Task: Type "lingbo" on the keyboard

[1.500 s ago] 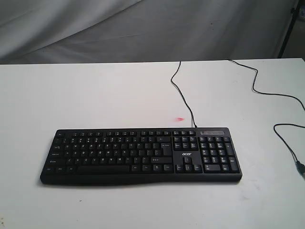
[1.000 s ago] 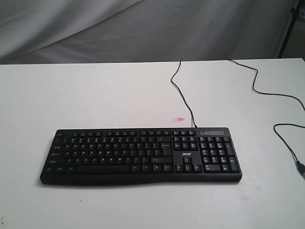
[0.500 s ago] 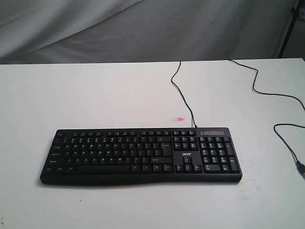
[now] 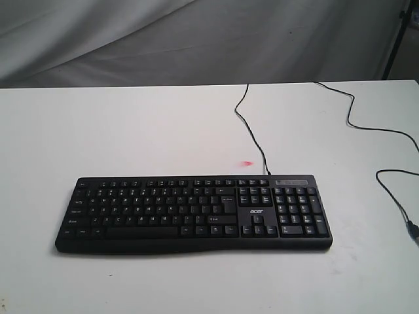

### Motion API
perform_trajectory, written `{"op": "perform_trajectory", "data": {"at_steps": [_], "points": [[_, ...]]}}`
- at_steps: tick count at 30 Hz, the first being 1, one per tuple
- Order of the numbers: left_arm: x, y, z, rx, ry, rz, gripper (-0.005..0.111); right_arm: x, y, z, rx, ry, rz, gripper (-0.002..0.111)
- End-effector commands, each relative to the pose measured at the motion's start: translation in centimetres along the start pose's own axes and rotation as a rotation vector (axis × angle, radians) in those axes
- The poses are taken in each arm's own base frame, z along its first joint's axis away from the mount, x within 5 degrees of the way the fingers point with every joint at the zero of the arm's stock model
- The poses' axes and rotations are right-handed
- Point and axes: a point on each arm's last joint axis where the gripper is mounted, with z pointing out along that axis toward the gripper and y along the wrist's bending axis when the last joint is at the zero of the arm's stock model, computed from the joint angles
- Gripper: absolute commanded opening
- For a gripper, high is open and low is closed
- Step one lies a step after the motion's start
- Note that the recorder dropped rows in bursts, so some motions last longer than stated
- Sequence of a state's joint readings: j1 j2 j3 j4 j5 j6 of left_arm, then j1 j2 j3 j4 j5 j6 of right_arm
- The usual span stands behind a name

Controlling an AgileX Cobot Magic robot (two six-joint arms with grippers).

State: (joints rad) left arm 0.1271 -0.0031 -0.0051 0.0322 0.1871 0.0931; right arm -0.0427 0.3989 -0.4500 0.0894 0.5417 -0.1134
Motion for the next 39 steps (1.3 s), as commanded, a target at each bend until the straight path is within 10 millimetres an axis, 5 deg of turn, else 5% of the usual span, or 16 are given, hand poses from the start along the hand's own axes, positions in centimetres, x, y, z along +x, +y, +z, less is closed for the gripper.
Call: {"op": "perform_trajectory", "data": {"at_steps": [1,9,15,23,29,33,39], "points": [[0.1,0.0,0.1,0.004,0.003,-0.003,0.001,-0.2,0.0,1.7,-0.013,0.059,0.035,0.0],[0.1,0.0,0.1,0.004,0.003,-0.003,0.001,-0.4,1.7,4.4,-0.142,0.178,0.001,0.0],[0.1,0.0,0.1,0.004,0.003,-0.003,0.001,-4.3,4.9,6.3,-0.309,0.165,-0.143,0.0],[0.1,0.0,0.1,0.004,0.003,-0.003,0.001,-8.1,11.2,12.9,-0.448,0.163,-0.32,0.0],[0.1,0.0,0.1,0.004,0.003,-0.003,0.001,-6.0,14.2,17.8,-0.455,0.247,-0.2,0.0],[0.1,0.0,0.1,0.004,0.003,-0.003,0.001,-3.9,16.7,20.5,-0.485,0.19,-0.319,0.0],[0.1,0.0,0.1,0.004,0.003,-0.003,0.001,0.6,18.1,24.8,-0.477,0.222,-0.458,0.0]]}}
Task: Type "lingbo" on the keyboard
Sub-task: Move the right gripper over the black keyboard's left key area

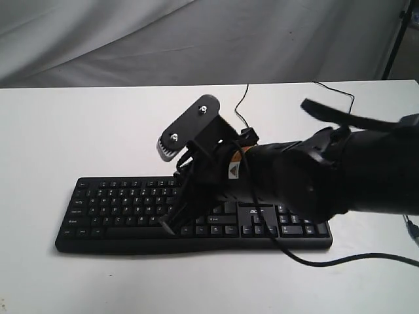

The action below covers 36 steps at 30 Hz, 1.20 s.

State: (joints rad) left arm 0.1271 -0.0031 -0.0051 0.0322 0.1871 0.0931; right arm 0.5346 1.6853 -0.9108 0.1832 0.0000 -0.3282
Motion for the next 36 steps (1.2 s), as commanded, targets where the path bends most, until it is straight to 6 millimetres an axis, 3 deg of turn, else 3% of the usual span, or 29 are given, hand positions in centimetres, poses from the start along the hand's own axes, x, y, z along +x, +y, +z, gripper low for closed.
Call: {"op": "perform_trajectory", "data": {"at_steps": [1,6,16,36], "points": [[0.1,0.0,0.1,0.004,0.003,-0.003,0.001,1.2,0.2,2.4,0.007,0.006,-0.084,0.0],[0.1,0.0,0.1,0.004,0.003,-0.003,0.001,2.4,0.4,5.0,0.016,-0.034,-0.176,0.0],[0.1,0.0,0.1,0.004,0.003,-0.003,0.001,4.0,0.7,7.5,0.02,-0.072,-0.213,0.0],[0.1,0.0,0.1,0.004,0.003,-0.003,0.001,4.8,-0.2,7.7,0.02,-0.026,-0.231,0.0]]}}
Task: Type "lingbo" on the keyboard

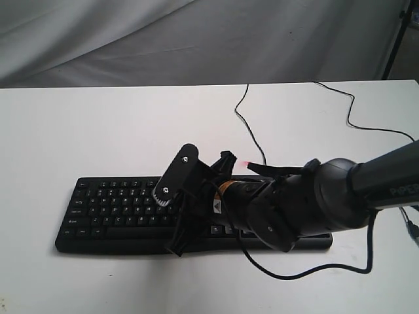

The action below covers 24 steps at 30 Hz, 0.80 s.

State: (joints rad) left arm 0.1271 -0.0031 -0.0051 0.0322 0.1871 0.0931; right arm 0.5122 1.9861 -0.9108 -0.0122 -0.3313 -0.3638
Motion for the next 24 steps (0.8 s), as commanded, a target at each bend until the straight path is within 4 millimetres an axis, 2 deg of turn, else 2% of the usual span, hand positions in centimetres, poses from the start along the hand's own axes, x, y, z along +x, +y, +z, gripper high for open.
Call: {"op": "perform_trajectory", "data": {"at_steps": [1,24], "points": [[0.14,-0.04,0.06,0.004,0.003,-0.003,0.001,-0.1,-0.15,-0.01,-0.002,0.002,-0.015,0.0],[0.14,-0.04,0.06,0.004,0.003,-0.003,0.001,0.75,-0.19,0.45,-0.008,0.037,-0.013,0.0]]}}
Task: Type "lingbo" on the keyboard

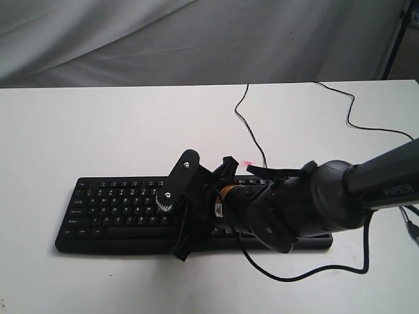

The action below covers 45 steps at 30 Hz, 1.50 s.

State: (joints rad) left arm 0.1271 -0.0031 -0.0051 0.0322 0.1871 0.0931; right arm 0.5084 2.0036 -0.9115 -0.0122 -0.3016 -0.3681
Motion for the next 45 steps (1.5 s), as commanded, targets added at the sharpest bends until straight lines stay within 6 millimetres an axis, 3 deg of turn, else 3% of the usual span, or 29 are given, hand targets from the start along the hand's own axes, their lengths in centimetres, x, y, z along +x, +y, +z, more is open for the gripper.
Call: {"op": "perform_trajectory", "data": {"at_steps": [1,25,34,41,45], "points": [[0.1,0.0,0.1,0.004,0.003,-0.003,0.001,0.0,-0.3,0.1,0.006,-0.007,-0.011,0.0],[0.1,0.0,0.1,0.004,0.003,-0.003,0.001,0.8,0.0,0.8,-0.001,0.009,-0.017,0.0],[0.1,0.0,0.1,0.004,0.003,-0.003,0.001,-1.9,-1.1,-1.2,0.03,-0.066,-0.018,0.0],[0.1,0.0,0.1,0.004,0.003,-0.003,0.001,-4.4,-2.0,-0.4,0.018,-0.057,-0.091,0.0],[0.1,0.0,0.1,0.004,0.003,-0.003,0.001,-4.3,-2.0,-0.1,0.012,-0.041,-0.098,0.0]]}}
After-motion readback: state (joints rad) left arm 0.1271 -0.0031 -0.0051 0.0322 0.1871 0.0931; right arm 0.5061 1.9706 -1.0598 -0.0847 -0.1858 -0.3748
